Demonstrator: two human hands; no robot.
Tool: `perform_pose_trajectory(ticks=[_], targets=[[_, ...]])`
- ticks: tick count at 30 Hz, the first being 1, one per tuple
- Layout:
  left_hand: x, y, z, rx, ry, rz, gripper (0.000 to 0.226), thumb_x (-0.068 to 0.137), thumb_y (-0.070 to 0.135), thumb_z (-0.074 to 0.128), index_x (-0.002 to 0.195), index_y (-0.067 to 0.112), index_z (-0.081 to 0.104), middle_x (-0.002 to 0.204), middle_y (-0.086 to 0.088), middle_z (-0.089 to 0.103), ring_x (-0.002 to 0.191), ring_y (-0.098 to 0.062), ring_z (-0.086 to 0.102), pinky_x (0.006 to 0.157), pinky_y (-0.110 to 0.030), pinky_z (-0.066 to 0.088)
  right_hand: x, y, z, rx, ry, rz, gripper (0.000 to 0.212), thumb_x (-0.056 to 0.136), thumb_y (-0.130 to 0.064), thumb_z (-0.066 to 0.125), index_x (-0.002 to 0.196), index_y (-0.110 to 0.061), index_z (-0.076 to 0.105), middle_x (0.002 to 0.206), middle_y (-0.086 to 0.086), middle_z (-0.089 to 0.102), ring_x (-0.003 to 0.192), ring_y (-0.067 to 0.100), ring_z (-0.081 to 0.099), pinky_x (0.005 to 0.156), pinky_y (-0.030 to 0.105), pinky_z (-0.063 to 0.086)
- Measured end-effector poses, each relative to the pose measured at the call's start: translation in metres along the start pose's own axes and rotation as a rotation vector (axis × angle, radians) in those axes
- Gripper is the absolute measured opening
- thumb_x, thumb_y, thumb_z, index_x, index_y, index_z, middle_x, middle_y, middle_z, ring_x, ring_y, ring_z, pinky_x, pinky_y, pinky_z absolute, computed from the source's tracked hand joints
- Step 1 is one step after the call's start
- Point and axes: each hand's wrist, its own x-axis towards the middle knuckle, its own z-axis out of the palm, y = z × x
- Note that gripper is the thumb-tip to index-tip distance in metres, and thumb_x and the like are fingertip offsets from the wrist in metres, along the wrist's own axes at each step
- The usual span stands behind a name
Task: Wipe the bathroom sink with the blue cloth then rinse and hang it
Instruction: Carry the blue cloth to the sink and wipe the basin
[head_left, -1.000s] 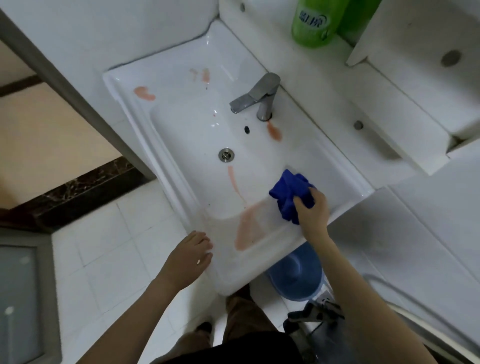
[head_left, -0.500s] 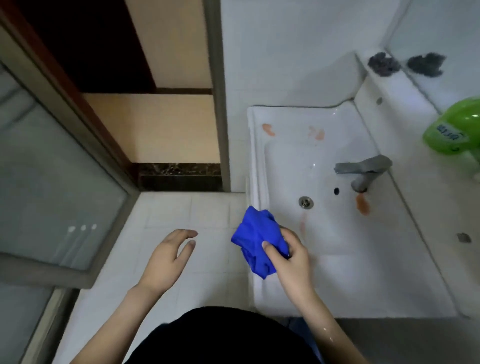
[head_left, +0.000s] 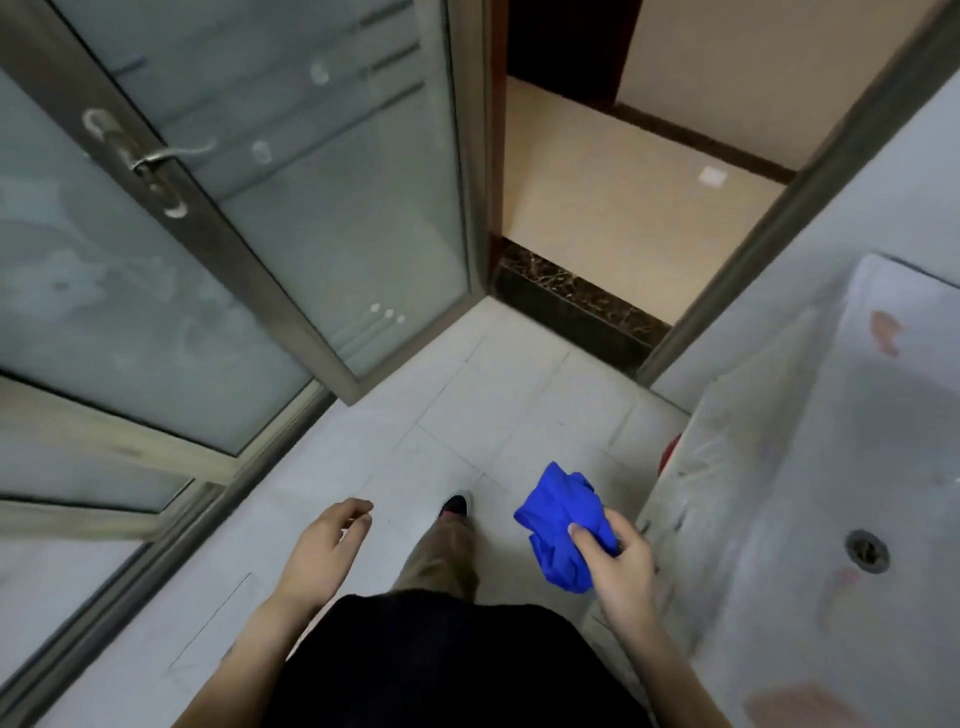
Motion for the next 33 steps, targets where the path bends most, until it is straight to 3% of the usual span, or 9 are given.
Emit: perform_pose_trajectory(ticks=[4, 8, 10, 12, 15, 18, 23, 28, 33], targets=[[0.069, -0.009, -0.035, 0.024, -0.036, 0.001, 0.016, 0.1, 0.027, 0.05, 0.111, 0.028, 0.063, 0.113, 0.01, 0.064, 0.097, 0.004, 0.058, 0.08, -0.012, 0.038, 0.047, -0.026, 0.054, -0.014, 0.021, 0.029, 0.013, 0.085, 0.001, 0.069, 0.089, -0.011, 0.07, 0.088, 0.007, 0.07, 0.077, 0.017, 0.063, 0.062, 0.01, 0.046], [0.149, 0.014, -0.064, 0.069, -0.134, 0.08, 0.022, 0.1, 0.026, 0.05, 0.117, 0.022, 0.064, 0.117, 0.006, 0.064, 0.101, -0.009, 0.06, 0.086, -0.022, 0.04, 0.09, -0.059, 0.091, 0.007, 0.108, 0.052, 0.01, 0.086, -0.003, 0.07, 0.086, -0.013, 0.071, 0.081, 0.002, 0.073, 0.075, 0.018, 0.065, 0.062, 0.019, 0.049], [0.187, 0.038, -0.073, 0.089, -0.194, 0.151, 0.023, 0.1, 0.028, 0.05, 0.118, 0.024, 0.064, 0.117, 0.009, 0.064, 0.103, -0.008, 0.059, 0.087, -0.023, 0.04, 0.109, -0.076, 0.101, 0.014, 0.156, 0.052, 0.015, 0.086, -0.005, 0.07, 0.081, -0.019, 0.069, 0.072, -0.011, 0.071, 0.071, 0.013, 0.064, 0.059, 0.015, 0.048], [0.22, 0.065, -0.08, 0.071, -0.236, 0.205, 0.024, 0.1, 0.03, 0.05, 0.118, 0.026, 0.064, 0.117, 0.013, 0.063, 0.106, -0.006, 0.059, 0.088, -0.022, 0.04, 0.125, -0.09, 0.104, 0.03, 0.19, 0.094, 0.011, 0.087, -0.009, 0.071, 0.089, -0.019, 0.068, 0.072, -0.015, 0.069, 0.072, 0.009, 0.065, 0.055, 0.013, 0.047], [0.264, 0.107, -0.083, 0.044, -0.267, 0.279, 0.021, 0.1, 0.029, 0.051, 0.116, 0.028, 0.065, 0.116, 0.015, 0.064, 0.108, -0.004, 0.059, 0.089, -0.022, 0.041, 0.153, -0.106, 0.101, 0.087, 0.248, 0.108, 0.012, 0.088, -0.009, 0.071, 0.098, -0.015, 0.068, 0.077, -0.014, 0.072, 0.069, -0.002, 0.067, 0.053, 0.01, 0.048], [0.304, 0.143, -0.08, 0.057, -0.286, 0.339, 0.021, 0.098, 0.026, 0.055, 0.116, 0.026, 0.065, 0.114, 0.013, 0.065, 0.105, -0.005, 0.06, 0.089, -0.024, 0.043, 0.189, -0.124, 0.098, 0.109, 0.286, 0.131, 0.013, 0.088, -0.013, 0.071, 0.101, -0.016, 0.068, 0.084, -0.006, 0.072, 0.074, 0.005, 0.068, 0.055, 0.012, 0.05], [0.363, 0.176, -0.069, 0.078, -0.323, 0.29, 0.02, 0.097, 0.024, 0.057, 0.115, 0.029, 0.064, 0.113, 0.011, 0.066, 0.103, -0.006, 0.061, 0.09, -0.024, 0.043, 0.268, -0.145, 0.098, 0.062, 0.284, 0.149, 0.019, 0.089, -0.017, 0.069, 0.108, -0.016, 0.067, 0.098, -0.001, 0.07, 0.09, 0.018, 0.068, 0.065, 0.02, 0.05], [0.436, 0.231, -0.067, 0.093, -0.311, 0.199, 0.021, 0.097, 0.02, 0.058, 0.115, 0.024, 0.067, 0.114, 0.006, 0.067, 0.099, -0.011, 0.062, 0.087, -0.025, 0.043, 0.364, -0.186, 0.099, 0.044, 0.225, 0.203, 0.034, 0.089, -0.018, 0.07, 0.121, -0.013, 0.063, 0.11, 0.005, 0.069, 0.098, 0.025, 0.067, 0.088, 0.045, 0.057], [0.519, 0.326, -0.07, 0.198, -0.318, 0.323, 0.024, 0.099, 0.027, 0.053, 0.119, 0.022, 0.066, 0.113, 0.008, 0.062, 0.099, -0.011, 0.059, 0.084, -0.025, 0.04, 0.433, -0.23, 0.078, 0.104, 0.227, 0.164, 0.035, 0.09, -0.017, 0.069, 0.123, -0.014, 0.061, 0.111, 0.005, 0.069, 0.097, 0.019, 0.067, 0.079, 0.03, 0.057]])
